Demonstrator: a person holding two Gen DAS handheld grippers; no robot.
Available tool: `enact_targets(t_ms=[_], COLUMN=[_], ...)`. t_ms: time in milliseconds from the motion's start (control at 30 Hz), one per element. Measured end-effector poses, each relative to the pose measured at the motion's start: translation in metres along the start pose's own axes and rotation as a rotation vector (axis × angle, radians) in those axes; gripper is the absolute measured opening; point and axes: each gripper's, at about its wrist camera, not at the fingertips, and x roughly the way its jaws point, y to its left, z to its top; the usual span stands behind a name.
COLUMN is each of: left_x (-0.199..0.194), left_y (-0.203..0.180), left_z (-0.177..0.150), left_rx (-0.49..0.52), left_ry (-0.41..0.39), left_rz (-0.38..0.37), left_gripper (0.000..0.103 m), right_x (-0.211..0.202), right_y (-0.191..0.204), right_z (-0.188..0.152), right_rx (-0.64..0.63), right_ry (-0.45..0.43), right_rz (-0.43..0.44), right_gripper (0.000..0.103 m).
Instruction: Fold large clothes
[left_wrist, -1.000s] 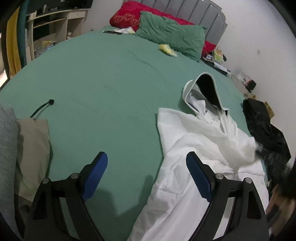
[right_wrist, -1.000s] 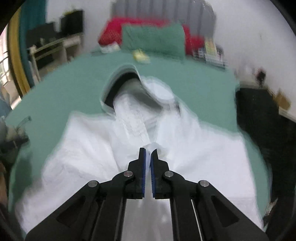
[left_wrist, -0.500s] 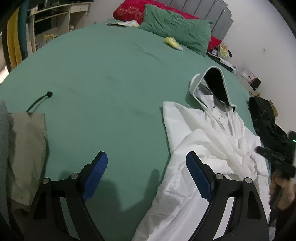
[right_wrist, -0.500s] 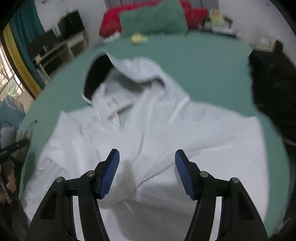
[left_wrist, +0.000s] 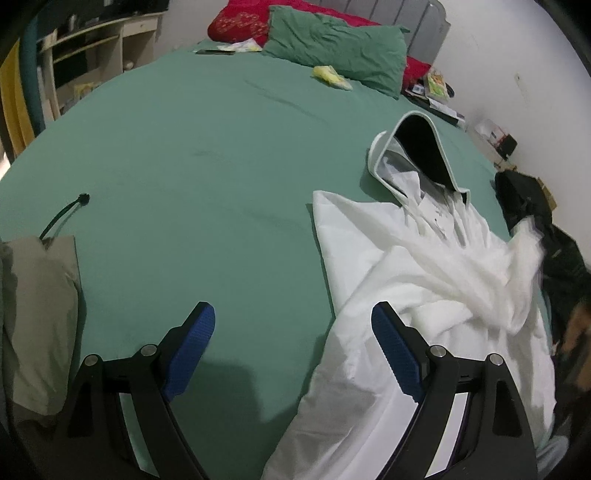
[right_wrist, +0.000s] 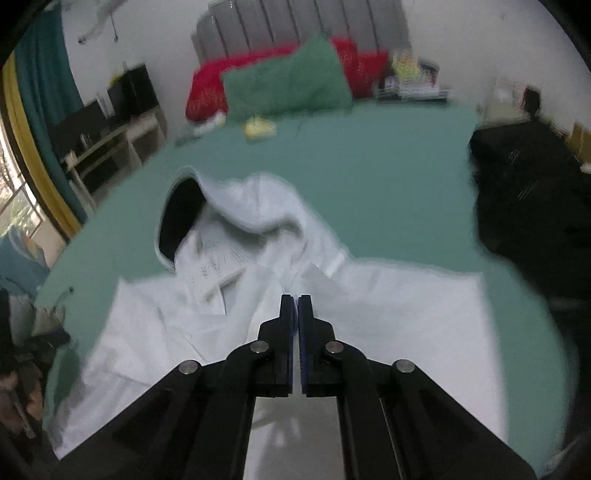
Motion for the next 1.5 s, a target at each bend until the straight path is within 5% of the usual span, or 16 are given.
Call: enact_targets(t_ms=[133, 300, 333, 433, 600, 733, 867, 1033, 1067, 1133, 1233, 1400, 1500], left_x=[0.009, 0.028, 0.03, 0.032, 0.02, 0.017, 0.021, 0.027, 0.027, 0.026, 0.022, 0.015, 0.013], left_y=[-0.006, -0.024, -0.027, -0.035, -0.041, -0.039, -0.031, -0.027, -0.027, -0.029, -0.033, -0.032, -0.032], left_z=[-0.005, -0.019, -0.021, -0.027, -0.024, -0.02, -0.023, -0.023, -0.023, -0.023, -0.023, -0.022, -0.022], left_rx=[-0.001, 0.064, 0.072, 0.095, 0.108, 0.088, 0.072, 0.06, 0.063, 0.071, 0.082, 0.08, 0.078], left_ry=[0.027, 0.073, 0.084, 0.097, 0.069, 0.066, 0.084, 0.096, 0.098, 0.099, 0.092, 0.065, 0.057], left_rz=[-0.015, -0.003, -0.005, -0.018, -0.051, -0.07, -0.053, -0.045, -0.045, -0.048, -0.056, -0.062, -0.066], left_gripper=[0.089, 0.089, 0.089, 0.089, 0.088, 0.088, 0.088, 0.088, 0.088, 0.088, 0.088, 0.088, 0.088], right_x=[-0.041, -0.013, 0.0, 0.028, 0.018, 0.036, 0.039, 0.064, 0.069, 0.083, 0.091, 0.018, -0.051], right_y=[-0.024, -0.055, -0.059, -0.07, -0.031, 0.01, -0.03, -0.064, -0.066, -0.07, -0.072, -0.062, -0.053], right_z=[0.022, 0.0, -0.008, -0.031, -0.047, -0.059, -0.044, -0.018, -0.016, -0.014, -0.018, 0.001, 0.024], right_rx=[0.074, 0.168, 0.176, 0.234, 0.117, -0.087, 0.076, 0.189, 0.192, 0.224, 0.309, 0.37, 0.297], right_ry=[-0.062, 0.093, 0.135, 0.214, 0.15, 0.198, 0.113, 0.157, 0.166, 0.202, 0.229, -0.022, -0.158], right_rz=[-0.061, 0.033, 0.04, 0.012, -0.028, -0.07, -0.121, -0.001, 0.01, 0.052, 0.119, 0.127, -0.047], right_gripper=[0.004, 0.005, 0.011, 0.057, 0.057, 0.057, 0.055, 0.032, 0.018, 0.006, 0.002, 0.002, 0.002])
